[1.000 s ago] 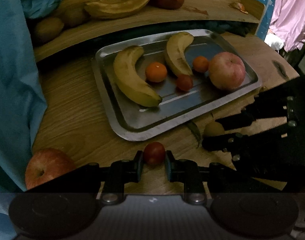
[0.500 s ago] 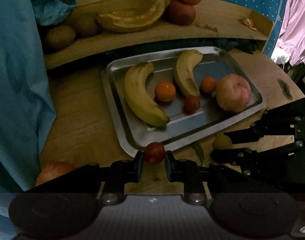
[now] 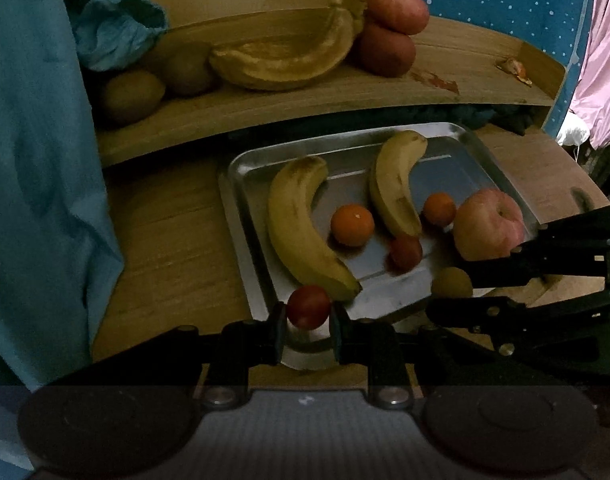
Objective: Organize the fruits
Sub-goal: 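Carry the tomato with the left gripper over the tray while the right gripper carries the kiwi there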
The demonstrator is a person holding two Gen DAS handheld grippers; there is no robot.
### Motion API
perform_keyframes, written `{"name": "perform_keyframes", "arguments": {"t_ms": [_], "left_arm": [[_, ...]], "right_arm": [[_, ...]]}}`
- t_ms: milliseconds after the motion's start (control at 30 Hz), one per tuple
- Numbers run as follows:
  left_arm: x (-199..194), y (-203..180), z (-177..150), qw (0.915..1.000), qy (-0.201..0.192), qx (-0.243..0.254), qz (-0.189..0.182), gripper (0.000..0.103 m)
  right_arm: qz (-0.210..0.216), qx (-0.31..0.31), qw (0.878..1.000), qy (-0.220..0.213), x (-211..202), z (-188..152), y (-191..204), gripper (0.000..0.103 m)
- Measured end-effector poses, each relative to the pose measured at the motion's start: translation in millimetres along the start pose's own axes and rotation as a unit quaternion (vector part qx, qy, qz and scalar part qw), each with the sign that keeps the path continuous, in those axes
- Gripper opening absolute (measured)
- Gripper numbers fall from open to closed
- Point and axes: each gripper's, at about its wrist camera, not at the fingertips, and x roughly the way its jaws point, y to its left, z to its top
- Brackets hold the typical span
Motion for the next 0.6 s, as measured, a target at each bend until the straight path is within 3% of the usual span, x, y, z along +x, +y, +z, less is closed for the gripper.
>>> {"name": "perform_keyframes", "arguments": {"t_ms": [600], "left_arm": [[24, 4, 13, 0.9993, 0.025, 0.011, -0.025, 0.025]], "right_arm": [[0.012, 0.002, 1.0, 0.026, 34, 15, -7, 0.029]]}}
